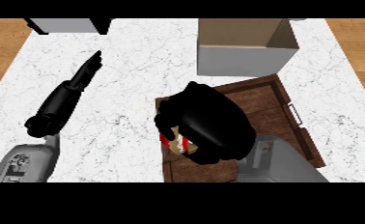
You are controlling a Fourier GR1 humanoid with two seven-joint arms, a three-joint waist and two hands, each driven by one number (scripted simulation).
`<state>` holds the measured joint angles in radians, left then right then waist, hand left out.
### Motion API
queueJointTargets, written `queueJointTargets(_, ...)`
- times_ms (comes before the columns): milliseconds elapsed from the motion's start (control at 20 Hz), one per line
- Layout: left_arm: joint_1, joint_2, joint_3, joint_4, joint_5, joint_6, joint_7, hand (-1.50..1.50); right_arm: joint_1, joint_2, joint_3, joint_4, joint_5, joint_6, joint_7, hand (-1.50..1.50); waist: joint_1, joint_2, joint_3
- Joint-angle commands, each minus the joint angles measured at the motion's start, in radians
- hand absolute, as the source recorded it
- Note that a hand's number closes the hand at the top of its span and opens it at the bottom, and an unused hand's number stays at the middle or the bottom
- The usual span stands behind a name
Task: Pick the cupcake from the tray and place it in the cardboard box
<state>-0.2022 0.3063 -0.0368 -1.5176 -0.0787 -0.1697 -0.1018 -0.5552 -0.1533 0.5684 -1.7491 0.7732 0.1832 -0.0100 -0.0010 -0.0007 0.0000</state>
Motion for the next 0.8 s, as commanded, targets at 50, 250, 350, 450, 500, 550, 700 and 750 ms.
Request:
queueJointTargets(50,0.003,-0.004,0.006,-0.023,0.004,-0.008,-0.005,0.0,-0.048,0.014,-0.227,0.064,-0.066,-0.012,0.056,1.5,0.005,0.002,0.0)
queueJointTargets(250,-0.028,-0.028,-0.008,-0.038,-0.004,0.003,0.059,0.0,-0.194,0.018,-0.385,0.204,-0.116,0.024,0.095,1.5,0.012,0.003,0.0)
queueJointTargets(350,-0.042,-0.024,-0.003,0.018,-0.019,-0.006,0.019,0.0,-0.237,0.027,-0.423,0.303,-0.11,-0.017,0.058,1.5,0.01,0.005,0.0)
queueJointTargets(450,-0.025,-0.028,-0.007,-0.018,-0.035,0.008,0.024,0.0,-0.291,0.013,-0.458,0.419,-0.1,-0.022,0.039,1.5,0.017,0.005,0.0)
queueJointTargets(500,-0.034,-0.057,-0.028,-0.099,-0.022,0.019,0.114,0.0,-0.311,-0.012,-0.493,0.485,-0.112,-0.046,-0.03,1.5,0.025,0.005,0.0)
queueJointTargets(550,-0.038,-0.003,0.019,-0.025,0.001,-0.036,0.056,0.0,-0.347,-0.029,-0.478,0.508,-0.07,-0.038,-0.02,1.5,0.017,0.005,0.0)
queueJointTargets(700,-0.021,0.005,0.026,-0.083,0.016,-0.043,0.096,0.0,-0.372,-0.094,-0.464,0.668,-0.009,-0.062,-0.124,1.5,0.035,0.008,0.0)
queueJointTargets(750,-0.049,-0.038,0.001,0.015,-0.022,-0.012,0.017,0.0,-0.423,-0.104,-0.47,0.743,-0.008,-0.041,-0.136,1.5,0.03,0.014,-0.001)
